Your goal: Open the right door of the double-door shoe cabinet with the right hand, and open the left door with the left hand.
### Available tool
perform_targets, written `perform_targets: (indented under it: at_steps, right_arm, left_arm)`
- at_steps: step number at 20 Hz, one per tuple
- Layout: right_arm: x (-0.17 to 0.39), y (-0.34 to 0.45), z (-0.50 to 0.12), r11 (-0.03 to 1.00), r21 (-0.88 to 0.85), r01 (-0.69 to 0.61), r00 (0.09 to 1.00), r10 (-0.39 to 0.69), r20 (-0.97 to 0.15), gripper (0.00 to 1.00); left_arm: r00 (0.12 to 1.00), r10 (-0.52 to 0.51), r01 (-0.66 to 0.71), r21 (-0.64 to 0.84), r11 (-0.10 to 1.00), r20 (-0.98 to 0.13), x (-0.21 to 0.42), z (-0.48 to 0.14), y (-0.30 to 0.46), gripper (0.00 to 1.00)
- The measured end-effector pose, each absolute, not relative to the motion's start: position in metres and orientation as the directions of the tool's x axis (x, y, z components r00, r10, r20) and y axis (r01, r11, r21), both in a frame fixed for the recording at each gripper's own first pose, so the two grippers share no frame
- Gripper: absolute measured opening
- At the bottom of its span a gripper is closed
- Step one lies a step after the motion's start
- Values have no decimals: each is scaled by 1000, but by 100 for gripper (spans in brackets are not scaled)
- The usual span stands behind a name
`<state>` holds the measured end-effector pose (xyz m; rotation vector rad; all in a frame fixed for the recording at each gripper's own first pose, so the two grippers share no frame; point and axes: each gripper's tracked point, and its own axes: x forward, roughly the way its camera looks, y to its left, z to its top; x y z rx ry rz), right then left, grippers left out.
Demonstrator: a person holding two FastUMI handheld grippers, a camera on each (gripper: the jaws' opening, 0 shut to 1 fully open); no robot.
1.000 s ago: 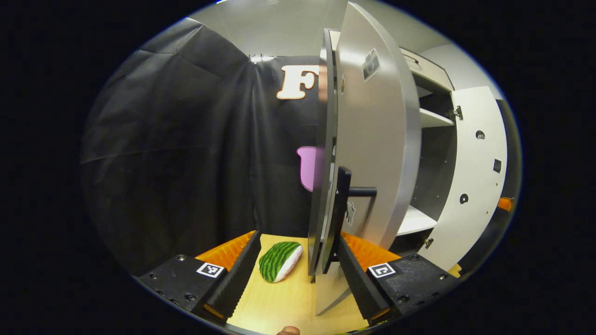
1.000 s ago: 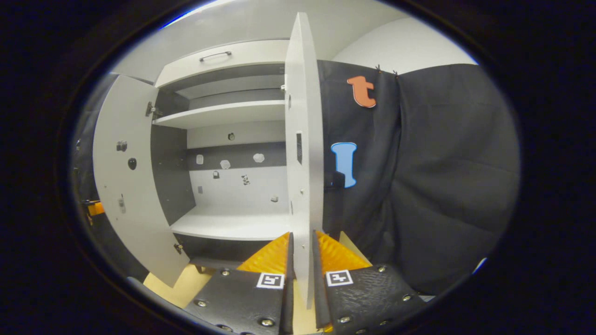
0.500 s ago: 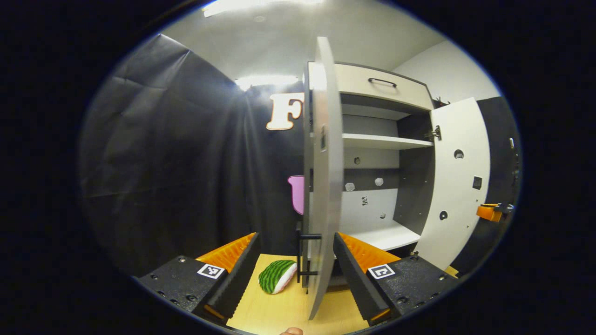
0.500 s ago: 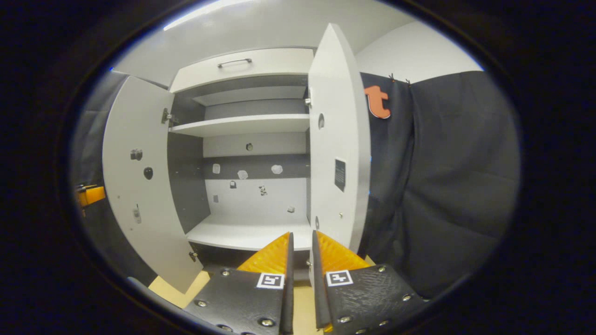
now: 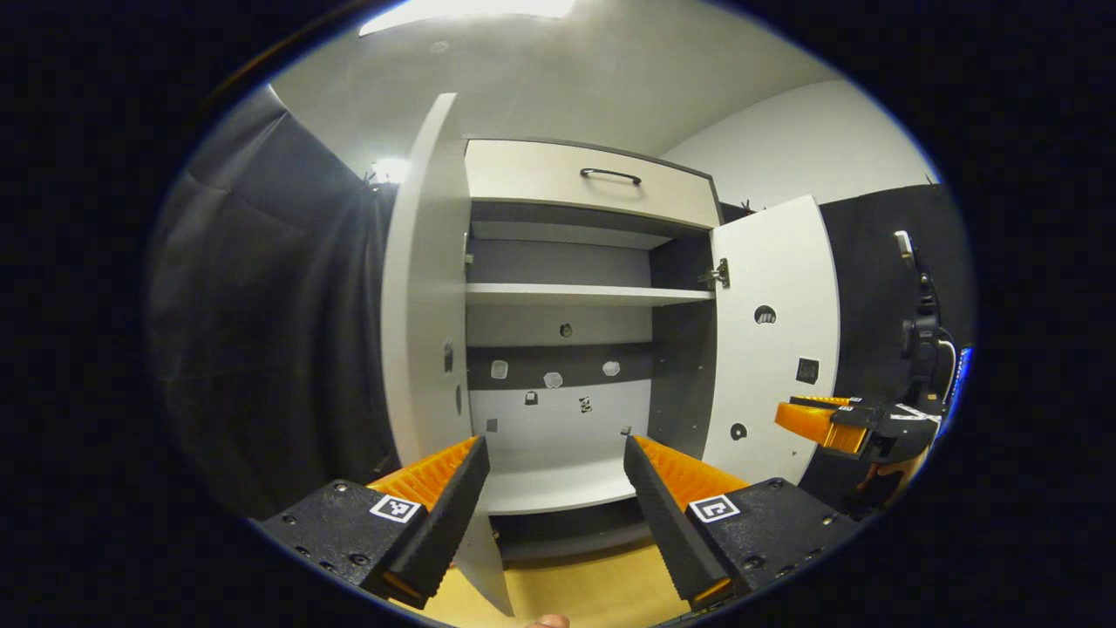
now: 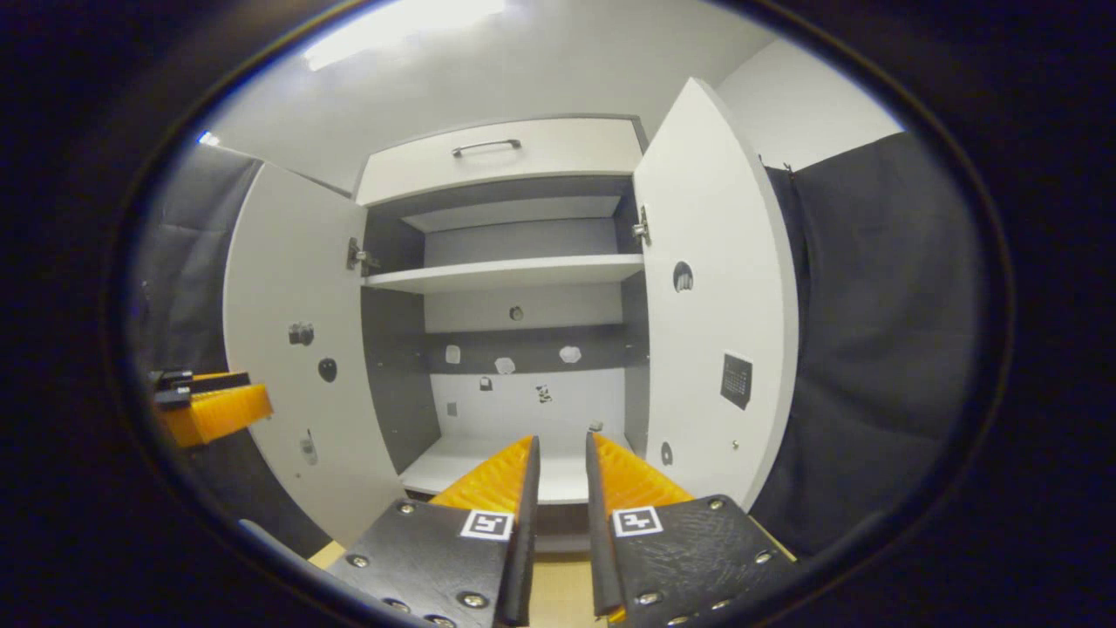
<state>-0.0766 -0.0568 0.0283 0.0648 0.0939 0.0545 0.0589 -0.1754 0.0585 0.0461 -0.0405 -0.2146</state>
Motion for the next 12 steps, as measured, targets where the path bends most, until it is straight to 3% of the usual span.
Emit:
perform_targets:
  at_steps: [4,7,8,9,10,11,12]
  right_arm:
    - [-77,-52,42,996,81,-39,997,44,-59,33]
    - [-79,-48,42,996,78,-42,997,47,-59,59]
    - [-79,-50,41,996,76,-40,997,45,-61,81]
    - [-77,-49,41,996,77,-41,997,46,-60,85]
    - [-77,-48,41,996,80,-41,997,45,-56,77]
    - [-76,-47,42,996,82,-41,998,45,-53,85]
    - [-75,-47,44,995,86,-42,998,46,-48,85]
  left_arm:
    - [971,-235,233,50,971,36,74,54,-197,96]
    - [971,-236,235,39,971,26,81,48,-205,96]
    - [972,-235,234,32,972,22,84,47,-206,96]
    - [972,-235,235,26,972,20,86,45,-207,96]
    - [972,-234,233,24,972,18,88,44,-207,96]
    - [973,-231,230,25,973,19,90,43,-208,96]
    - [973,-229,228,29,973,20,91,43,-208,96]
